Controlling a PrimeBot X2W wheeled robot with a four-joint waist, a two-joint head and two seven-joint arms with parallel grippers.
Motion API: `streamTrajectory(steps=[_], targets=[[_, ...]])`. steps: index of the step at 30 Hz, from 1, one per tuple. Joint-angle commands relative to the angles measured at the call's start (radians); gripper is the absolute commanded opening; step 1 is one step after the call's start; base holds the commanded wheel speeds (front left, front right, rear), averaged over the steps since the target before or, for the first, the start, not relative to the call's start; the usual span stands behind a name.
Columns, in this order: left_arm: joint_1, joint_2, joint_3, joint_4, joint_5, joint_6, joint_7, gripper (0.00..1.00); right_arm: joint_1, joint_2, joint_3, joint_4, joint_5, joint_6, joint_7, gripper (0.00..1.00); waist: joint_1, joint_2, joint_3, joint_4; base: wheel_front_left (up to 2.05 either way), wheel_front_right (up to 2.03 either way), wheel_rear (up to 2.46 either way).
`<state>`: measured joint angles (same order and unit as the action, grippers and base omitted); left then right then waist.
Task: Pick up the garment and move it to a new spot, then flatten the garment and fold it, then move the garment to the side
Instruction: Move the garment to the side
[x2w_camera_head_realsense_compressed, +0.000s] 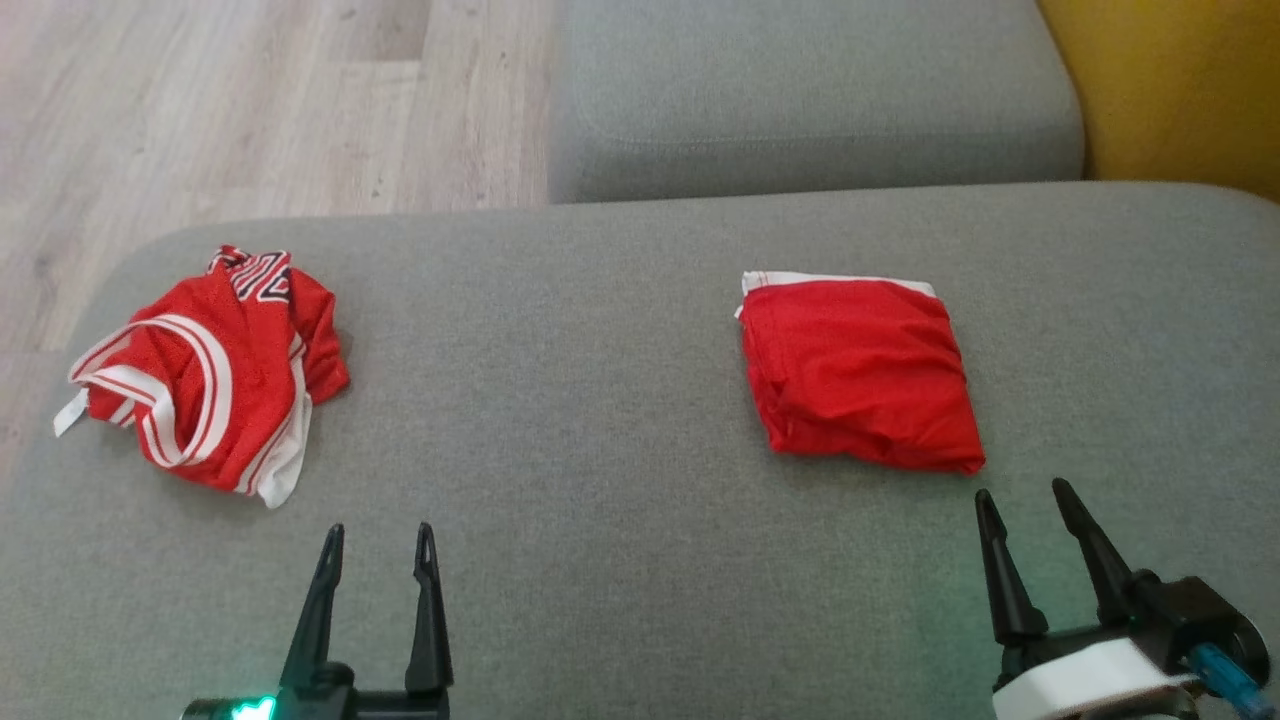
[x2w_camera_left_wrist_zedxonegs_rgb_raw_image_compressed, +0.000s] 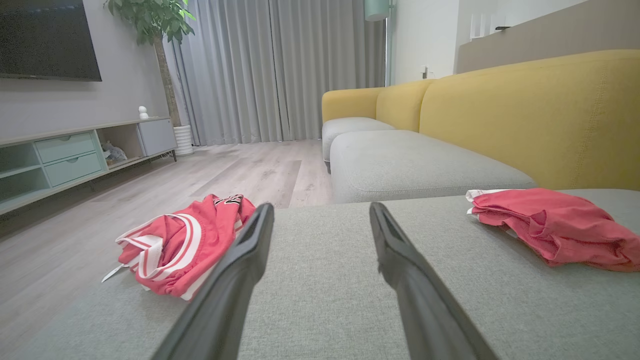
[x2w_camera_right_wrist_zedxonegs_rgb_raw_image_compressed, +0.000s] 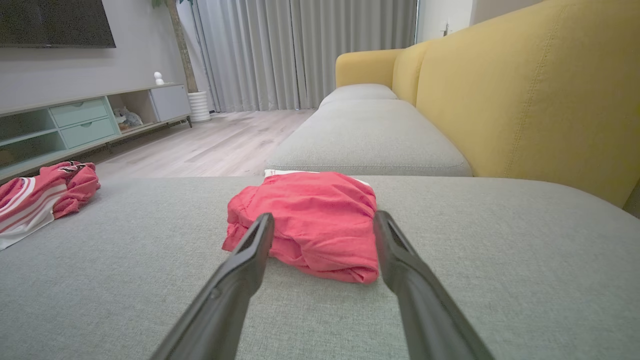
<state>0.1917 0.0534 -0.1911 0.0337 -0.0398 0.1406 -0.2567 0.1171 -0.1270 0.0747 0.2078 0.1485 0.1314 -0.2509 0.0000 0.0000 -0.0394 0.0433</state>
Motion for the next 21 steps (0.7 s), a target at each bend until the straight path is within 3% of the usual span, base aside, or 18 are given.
streamTrajectory(steps=[1,10,16,21], targets=[[-0.032,-0.003,0.029,-0.040,-0.001,0.004,-0.005,1.00,-0.042,-0.012,0.024,-0.025,-0.005,-0.001,-0.011,1.00,0.0000,0.0000,0.013,-0.003,0.00,0.00,0.00],[-0.065,-0.003,0.000,-0.041,0.024,0.028,-0.005,1.00,-0.159,-0.054,0.032,0.064,0.002,-0.001,-0.011,1.00,0.0000,0.0000,0.088,-0.003,0.00,0.00,0.00],[-0.124,-0.003,-0.045,-0.033,0.036,0.042,-0.005,1.00,-0.343,-0.082,0.030,0.235,0.117,-0.001,-0.009,1.00,0.0000,0.0000,0.178,0.005,0.00,0.00,0.00],[-0.183,-0.003,-0.083,-0.020,0.036,0.054,-0.005,1.00,-0.507,-0.128,0.051,0.413,0.173,-0.001,0.077,1.00,0.0000,0.0000,0.248,0.023,0.00,0.00,0.00]])
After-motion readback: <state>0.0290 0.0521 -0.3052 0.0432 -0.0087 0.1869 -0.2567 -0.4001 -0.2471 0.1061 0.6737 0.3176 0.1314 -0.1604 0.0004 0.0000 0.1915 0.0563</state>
